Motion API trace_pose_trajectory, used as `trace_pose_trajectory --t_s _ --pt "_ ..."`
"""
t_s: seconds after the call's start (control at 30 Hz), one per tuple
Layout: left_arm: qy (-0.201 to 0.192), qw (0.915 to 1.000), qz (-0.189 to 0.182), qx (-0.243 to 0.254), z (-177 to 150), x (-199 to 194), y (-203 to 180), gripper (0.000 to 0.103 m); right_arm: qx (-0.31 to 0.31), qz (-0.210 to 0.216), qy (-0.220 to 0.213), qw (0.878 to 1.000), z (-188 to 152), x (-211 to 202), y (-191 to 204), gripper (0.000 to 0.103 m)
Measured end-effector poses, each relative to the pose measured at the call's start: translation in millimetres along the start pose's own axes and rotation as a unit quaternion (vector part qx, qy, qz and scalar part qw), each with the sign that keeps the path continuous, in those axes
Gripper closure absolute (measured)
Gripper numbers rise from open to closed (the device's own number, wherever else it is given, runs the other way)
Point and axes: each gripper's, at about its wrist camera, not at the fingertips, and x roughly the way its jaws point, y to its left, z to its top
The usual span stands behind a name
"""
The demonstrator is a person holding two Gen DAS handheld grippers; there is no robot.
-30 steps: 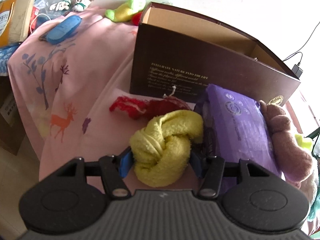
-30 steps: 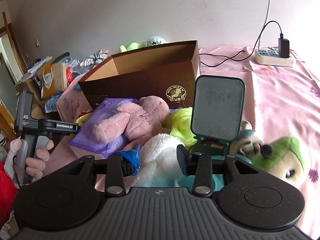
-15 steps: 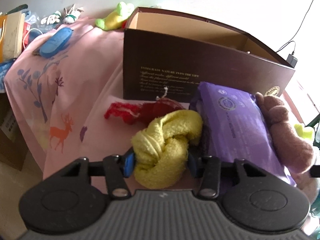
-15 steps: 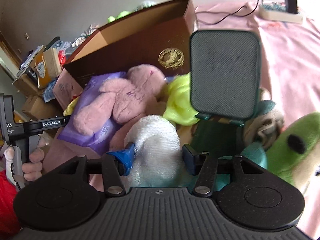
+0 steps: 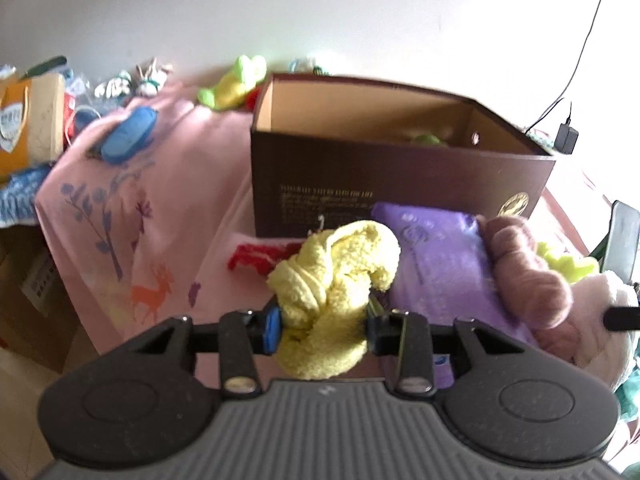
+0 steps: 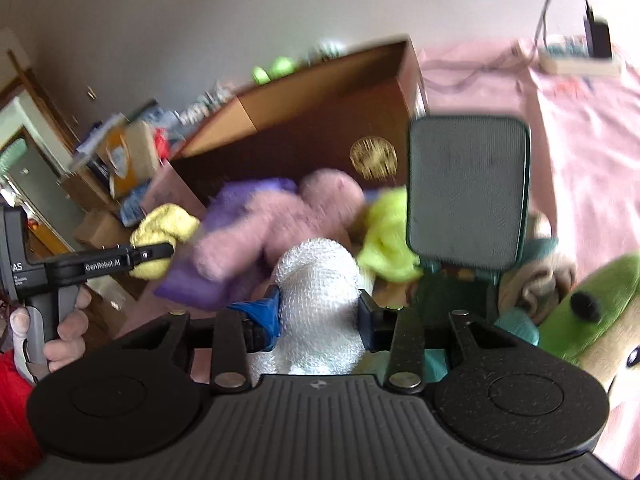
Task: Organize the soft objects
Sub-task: 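Lift the yellow towel with the left tool while the right tool carries the white cloth over the box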
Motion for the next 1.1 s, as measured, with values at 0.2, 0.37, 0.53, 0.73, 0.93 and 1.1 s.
trace_pose_trajectory --t_s 0.2,0.37,0.53,0.73,0.93,1.1 --pt "-0.024 0.9997 0.0 -0.002 8 -23 -5 0.066 -0.026 -0.009 -0.042 0.999 4 -4 3 0.081" --pt "-0.044 0.999 -0.008 -0.007 14 -39 -10 0.066 -0.027 0.011 -0.11 0.994 9 -28 4 0.082" --pt "-0.063 0.9978 -0.023 -0.001 28 -50 -22 0.066 -0.018 0.057 -0.153 0.986 22 -44 2 0.082" --pt "-0.083 0.9961 -0.026 0.014 57 -48 -32 0.066 -0.037 0.072 -0.175 0.981 57 -43 11 0.082" --pt "-0.096 0.9949 -0.025 0.018 98 -32 -34 0.065 -0.033 0.08 -0.182 0.98 108 -29 22 0.082" --pt "-0.095 0.9952 -0.018 0.018 135 -9 -36 0.065 -0.049 0.049 -0.181 0.981 144 -5 31 0.082"
